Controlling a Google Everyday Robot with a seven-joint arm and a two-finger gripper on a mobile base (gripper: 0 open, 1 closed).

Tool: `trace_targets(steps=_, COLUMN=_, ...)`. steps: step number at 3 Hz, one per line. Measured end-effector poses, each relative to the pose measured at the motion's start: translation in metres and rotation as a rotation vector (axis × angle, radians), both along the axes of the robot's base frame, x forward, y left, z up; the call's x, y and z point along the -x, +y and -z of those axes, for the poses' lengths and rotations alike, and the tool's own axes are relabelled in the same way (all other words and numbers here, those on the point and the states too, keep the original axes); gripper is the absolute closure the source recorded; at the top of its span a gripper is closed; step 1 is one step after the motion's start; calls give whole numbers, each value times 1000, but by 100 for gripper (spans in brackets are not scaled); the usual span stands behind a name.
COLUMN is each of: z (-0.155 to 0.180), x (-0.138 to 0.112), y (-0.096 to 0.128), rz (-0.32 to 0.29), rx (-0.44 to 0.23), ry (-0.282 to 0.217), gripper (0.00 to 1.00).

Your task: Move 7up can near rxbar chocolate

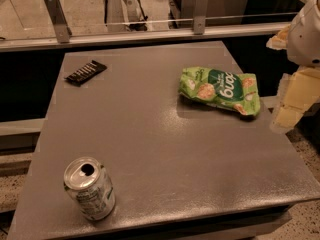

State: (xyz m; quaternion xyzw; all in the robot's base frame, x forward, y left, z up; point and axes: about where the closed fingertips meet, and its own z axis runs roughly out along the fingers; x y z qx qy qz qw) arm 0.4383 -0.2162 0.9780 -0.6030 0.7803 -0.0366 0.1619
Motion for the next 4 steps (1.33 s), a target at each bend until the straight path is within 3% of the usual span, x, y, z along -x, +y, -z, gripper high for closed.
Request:
trace_targets(steps=1, z=0, x=0, y=0, rz=0, rx=0, ry=0, gripper=0)
trace_targets(steps=2, z=15, x=2, y=20, rz=-49, rx=-68, ry=10, gripper=0)
trace_targets(steps=4, z=59, x=8, y=96, rz=-239, rx=-380, ry=54, gripper=0)
